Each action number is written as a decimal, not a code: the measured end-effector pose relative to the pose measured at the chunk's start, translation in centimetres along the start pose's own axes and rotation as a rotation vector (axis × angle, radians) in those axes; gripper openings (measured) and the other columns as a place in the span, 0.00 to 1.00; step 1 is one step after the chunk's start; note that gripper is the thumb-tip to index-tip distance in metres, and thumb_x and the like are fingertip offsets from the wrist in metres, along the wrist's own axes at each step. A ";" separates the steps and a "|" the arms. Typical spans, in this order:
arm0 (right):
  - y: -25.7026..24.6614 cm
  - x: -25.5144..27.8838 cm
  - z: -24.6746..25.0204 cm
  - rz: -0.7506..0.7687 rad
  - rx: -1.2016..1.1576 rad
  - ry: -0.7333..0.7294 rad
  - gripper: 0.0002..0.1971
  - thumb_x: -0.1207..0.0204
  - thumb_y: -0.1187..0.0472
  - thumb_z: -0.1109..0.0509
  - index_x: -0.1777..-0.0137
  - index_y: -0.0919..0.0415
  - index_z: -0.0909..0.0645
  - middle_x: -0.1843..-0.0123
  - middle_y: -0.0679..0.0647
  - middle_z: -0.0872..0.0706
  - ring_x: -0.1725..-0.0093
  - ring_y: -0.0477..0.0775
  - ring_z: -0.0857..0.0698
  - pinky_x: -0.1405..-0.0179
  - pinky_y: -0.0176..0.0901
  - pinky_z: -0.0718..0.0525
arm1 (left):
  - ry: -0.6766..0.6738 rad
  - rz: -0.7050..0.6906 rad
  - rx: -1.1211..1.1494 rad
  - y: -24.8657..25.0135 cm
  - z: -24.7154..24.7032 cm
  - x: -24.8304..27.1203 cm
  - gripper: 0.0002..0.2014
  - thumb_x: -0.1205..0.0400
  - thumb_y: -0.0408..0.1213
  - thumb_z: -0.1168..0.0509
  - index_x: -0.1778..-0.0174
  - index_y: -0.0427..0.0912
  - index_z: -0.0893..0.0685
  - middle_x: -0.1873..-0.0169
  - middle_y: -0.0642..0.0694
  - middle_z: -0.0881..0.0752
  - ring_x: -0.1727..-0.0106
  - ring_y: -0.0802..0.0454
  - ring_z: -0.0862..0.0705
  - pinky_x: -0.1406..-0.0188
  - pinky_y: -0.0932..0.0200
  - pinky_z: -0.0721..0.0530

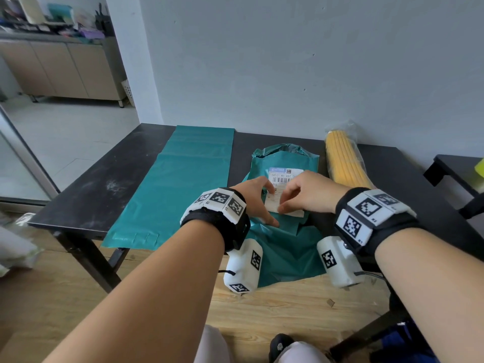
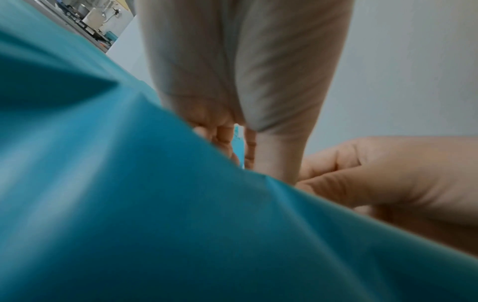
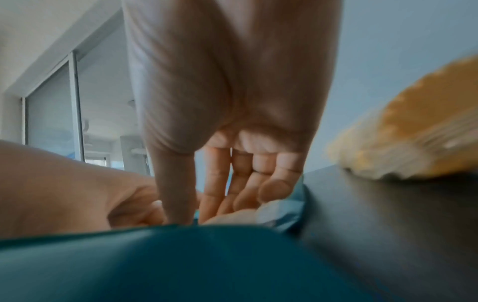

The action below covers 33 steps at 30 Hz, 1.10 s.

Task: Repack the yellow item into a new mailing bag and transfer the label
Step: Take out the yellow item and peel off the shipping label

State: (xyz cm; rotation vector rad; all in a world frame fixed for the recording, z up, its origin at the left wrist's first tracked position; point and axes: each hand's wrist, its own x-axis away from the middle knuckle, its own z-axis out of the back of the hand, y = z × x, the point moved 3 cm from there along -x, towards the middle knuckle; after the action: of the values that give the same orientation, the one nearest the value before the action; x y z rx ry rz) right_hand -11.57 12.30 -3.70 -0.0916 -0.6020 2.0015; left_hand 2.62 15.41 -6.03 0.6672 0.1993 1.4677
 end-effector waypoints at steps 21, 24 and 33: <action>0.1 -1.6 -1.7 -0.065 -0.040 -0.057 0.04 0.27 0.58 0.23 0.56 0.58 0.14 0.60 0.46 0.18 0.61 0.41 0.22 0.63 0.35 0.25 | -0.030 -0.021 0.021 0.1 0.0 -0.2 0.40 0.32 0.43 0.20 0.24 0.53 0.30 0.36 0.46 0.20 0.44 0.49 0.21 0.48 0.59 0.23; 0.0 -1.7 -1.6 -0.069 -0.027 -0.050 0.04 0.27 0.58 0.23 0.58 0.57 0.14 0.61 0.45 0.18 0.61 0.40 0.22 0.63 0.34 0.25 | -0.033 -0.019 0.017 0.1 0.0 -0.2 0.40 0.32 0.43 0.20 0.24 0.54 0.30 0.36 0.46 0.20 0.44 0.49 0.21 0.46 0.57 0.22; 0.7 -1.5 -1.2 -0.081 -0.030 -0.035 0.09 0.29 0.52 0.22 0.58 0.57 0.13 0.61 0.47 0.16 0.58 0.48 0.18 0.58 0.39 0.21 | -0.023 -0.014 0.015 0.1 -0.2 -0.3 0.40 0.32 0.45 0.20 0.25 0.54 0.31 0.30 0.50 0.24 0.38 0.50 0.22 0.40 0.57 0.22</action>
State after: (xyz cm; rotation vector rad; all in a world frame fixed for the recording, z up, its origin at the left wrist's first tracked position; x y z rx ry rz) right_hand -11.00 11.19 -5.39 -0.0498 -0.6487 1.9196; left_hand 2.43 15.21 -6.19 0.6934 0.1966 1.4460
